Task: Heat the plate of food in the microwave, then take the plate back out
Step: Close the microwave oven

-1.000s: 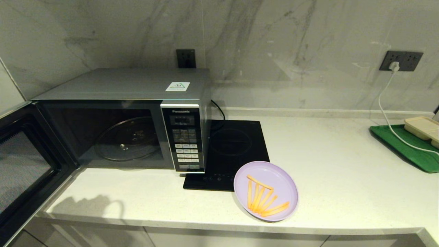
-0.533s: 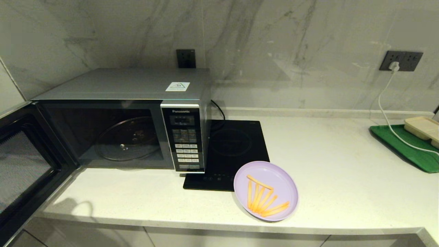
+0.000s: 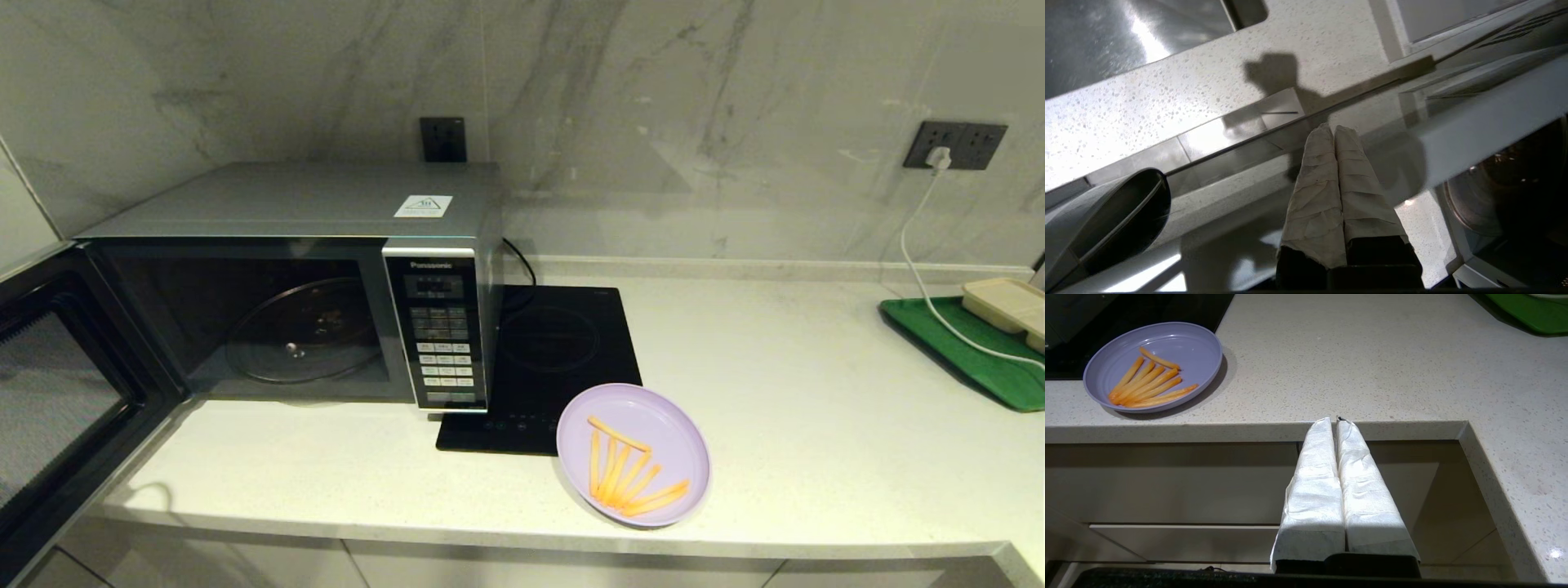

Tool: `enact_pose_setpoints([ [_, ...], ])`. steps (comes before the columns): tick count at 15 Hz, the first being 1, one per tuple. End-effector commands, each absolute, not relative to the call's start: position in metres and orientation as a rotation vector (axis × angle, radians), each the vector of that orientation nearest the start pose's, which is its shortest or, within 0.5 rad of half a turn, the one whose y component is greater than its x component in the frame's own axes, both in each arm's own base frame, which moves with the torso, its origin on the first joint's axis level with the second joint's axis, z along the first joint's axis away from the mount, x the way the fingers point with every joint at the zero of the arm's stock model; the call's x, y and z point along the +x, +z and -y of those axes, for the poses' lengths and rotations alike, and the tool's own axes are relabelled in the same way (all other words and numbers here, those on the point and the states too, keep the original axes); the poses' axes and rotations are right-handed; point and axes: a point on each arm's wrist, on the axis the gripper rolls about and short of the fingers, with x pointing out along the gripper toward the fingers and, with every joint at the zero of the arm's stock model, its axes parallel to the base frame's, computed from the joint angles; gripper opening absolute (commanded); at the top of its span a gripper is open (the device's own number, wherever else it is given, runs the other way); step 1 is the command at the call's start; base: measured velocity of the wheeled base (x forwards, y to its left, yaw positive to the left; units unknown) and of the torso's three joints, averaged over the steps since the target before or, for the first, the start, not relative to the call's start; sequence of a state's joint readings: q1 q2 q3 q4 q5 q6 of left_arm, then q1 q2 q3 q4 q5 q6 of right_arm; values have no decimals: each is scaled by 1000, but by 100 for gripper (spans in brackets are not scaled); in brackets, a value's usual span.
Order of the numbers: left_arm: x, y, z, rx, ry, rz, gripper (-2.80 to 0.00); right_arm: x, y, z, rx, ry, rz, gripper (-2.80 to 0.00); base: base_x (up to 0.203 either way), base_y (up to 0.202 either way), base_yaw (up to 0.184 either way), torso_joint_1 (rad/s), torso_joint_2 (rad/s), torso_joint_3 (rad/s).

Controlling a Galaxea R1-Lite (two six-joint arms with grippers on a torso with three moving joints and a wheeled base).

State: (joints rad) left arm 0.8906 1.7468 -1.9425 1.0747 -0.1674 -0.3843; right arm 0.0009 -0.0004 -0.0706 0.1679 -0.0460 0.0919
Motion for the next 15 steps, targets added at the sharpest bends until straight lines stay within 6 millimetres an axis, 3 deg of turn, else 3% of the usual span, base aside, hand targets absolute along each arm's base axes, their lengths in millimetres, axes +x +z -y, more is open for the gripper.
enact_pose_setpoints([
  [1,175,317,-214,-844,822,-694,-280,-29,78,1,90,-49,-96,-280,0,0,0,0,0,0],
  [5,168,325,-186,-875,733,-745,-280,-29,78,1,90,-49,-96,-280,0,0,0,0,0,0],
  [12,168,318,-78,-857,455,-927,-280,-29,78,1,91,-49,-96,-280,0,0,0,0,0,0],
  [15,161,315,-41,-861,357,-986,-280,-29,78,1,90,-49,-96,-280,0,0,0,0,0,0],
])
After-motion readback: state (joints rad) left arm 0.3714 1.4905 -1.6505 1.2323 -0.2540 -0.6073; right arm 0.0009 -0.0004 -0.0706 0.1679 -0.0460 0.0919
